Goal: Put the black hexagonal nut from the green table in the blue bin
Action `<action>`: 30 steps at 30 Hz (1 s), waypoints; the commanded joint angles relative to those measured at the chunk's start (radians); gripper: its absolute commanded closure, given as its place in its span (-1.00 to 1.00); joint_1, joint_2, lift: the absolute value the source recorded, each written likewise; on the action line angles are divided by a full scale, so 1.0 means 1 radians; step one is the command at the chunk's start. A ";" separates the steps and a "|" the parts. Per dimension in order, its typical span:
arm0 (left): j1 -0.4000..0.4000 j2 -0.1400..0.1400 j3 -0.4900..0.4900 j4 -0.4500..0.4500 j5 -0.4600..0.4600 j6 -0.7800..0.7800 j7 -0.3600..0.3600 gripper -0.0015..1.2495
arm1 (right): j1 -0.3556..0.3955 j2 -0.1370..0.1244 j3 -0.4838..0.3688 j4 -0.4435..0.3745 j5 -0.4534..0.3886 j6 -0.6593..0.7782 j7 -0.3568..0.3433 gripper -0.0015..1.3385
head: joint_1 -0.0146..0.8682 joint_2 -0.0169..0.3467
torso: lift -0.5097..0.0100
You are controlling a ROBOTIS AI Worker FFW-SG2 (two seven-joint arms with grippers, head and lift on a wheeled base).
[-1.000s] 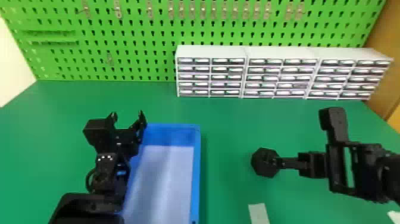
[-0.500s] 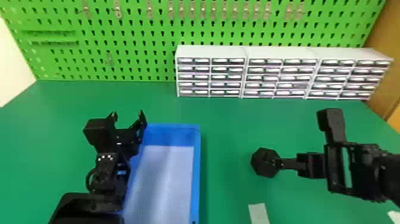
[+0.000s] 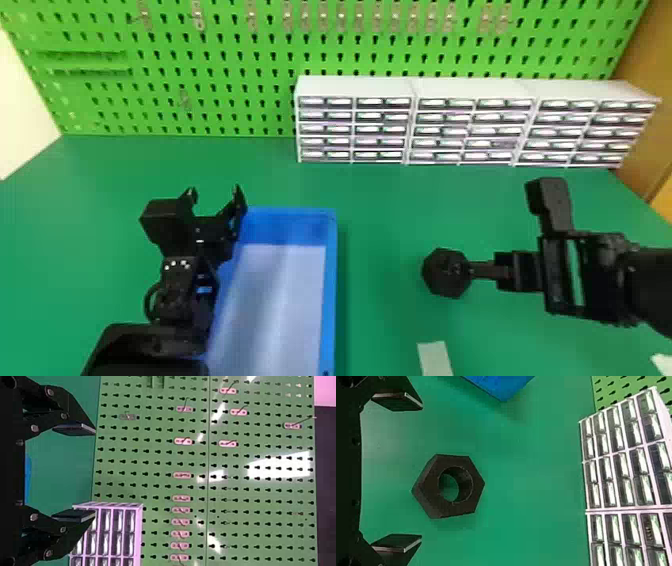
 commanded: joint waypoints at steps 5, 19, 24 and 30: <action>0.000 -0.003 0.000 0.000 0.000 0.000 0.001 -0.18 | -0.043 0.001 0.026 0.060 0.019 -0.008 0.000 -0.80 | 0.52 -0.59 | 0.59; 0.002 -0.003 -0.002 0.000 0.000 0.000 0.001 -0.18 | -0.132 -0.003 0.074 0.252 0.037 -0.081 0.017 -0.80 | 0.52 -0.59 | 0.59; 0.003 -0.003 -0.003 0.000 0.000 0.000 0.001 -0.18 | -0.180 -0.009 0.104 0.331 0.056 -0.098 0.036 -0.80 | 0.52 -0.59 | 0.59; 0.005 -0.003 -0.002 0.000 0.000 0.000 0.001 -0.18 | -0.229 -0.009 0.133 0.404 0.112 -0.106 0.071 -0.80 | 0.52 -0.59 | 0.59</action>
